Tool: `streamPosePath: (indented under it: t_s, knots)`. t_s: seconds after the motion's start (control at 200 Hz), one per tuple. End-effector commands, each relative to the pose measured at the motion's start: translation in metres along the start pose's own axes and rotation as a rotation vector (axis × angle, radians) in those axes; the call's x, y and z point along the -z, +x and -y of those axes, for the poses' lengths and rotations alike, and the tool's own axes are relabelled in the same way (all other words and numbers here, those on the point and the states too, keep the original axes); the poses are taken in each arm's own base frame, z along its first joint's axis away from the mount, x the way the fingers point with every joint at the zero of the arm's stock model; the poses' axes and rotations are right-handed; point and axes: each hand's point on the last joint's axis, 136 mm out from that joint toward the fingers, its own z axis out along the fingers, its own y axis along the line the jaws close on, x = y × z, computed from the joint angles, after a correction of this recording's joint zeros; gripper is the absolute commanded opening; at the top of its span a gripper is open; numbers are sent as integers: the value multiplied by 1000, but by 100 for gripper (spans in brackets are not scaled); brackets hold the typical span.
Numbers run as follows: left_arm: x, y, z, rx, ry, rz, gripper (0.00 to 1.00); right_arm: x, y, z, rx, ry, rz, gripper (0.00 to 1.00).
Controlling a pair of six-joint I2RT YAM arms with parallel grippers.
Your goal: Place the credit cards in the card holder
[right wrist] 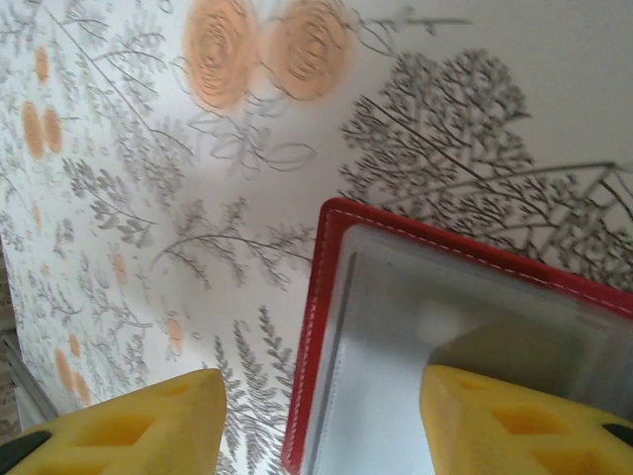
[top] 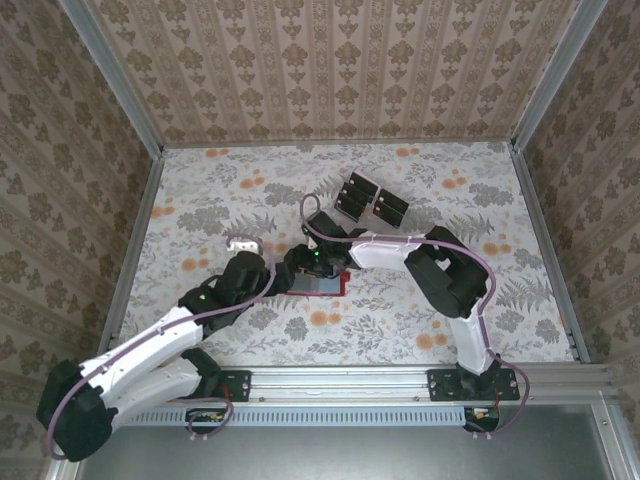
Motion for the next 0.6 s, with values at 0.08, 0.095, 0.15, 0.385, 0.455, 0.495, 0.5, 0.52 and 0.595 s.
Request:
streamPosePath:
  t_s: [0.08, 0.095, 0.15, 0.385, 0.455, 0.495, 0.5, 0.52, 0.595]
  knots:
    - [0, 17, -16, 30, -27, -54, 100, -1, 11, 10, -22, 67, -35, 56]
    - [0, 18, -16, 30, -27, -56, 100, 1, 10, 8, -19, 62, -32, 56]
    - [-2, 20, -18, 30, -30, -68, 100, 8, 7, -1, 3, 43, -26, 56]
    - [-9, 26, -20, 24, -31, -117, 100, 71, -26, -44, 160, -28, 50, 56]
    - [-13, 27, -19, 21, -30, -126, 100, 94, -40, -42, 192, -1, 84, 56]
    - [-15, 26, -19, 19, -30, -129, 100, 107, -49, -35, 206, 32, 104, 56]
    - [-15, 27, -19, 18, -31, -131, 100, 108, -50, -34, 207, 39, 107, 56]
    - [-16, 26, -18, 16, -31, -133, 100, 115, -55, -29, 212, 58, 118, 56]
    - [-19, 24, -17, 7, -34, -142, 100, 138, -72, -12, 234, 140, 158, 56]
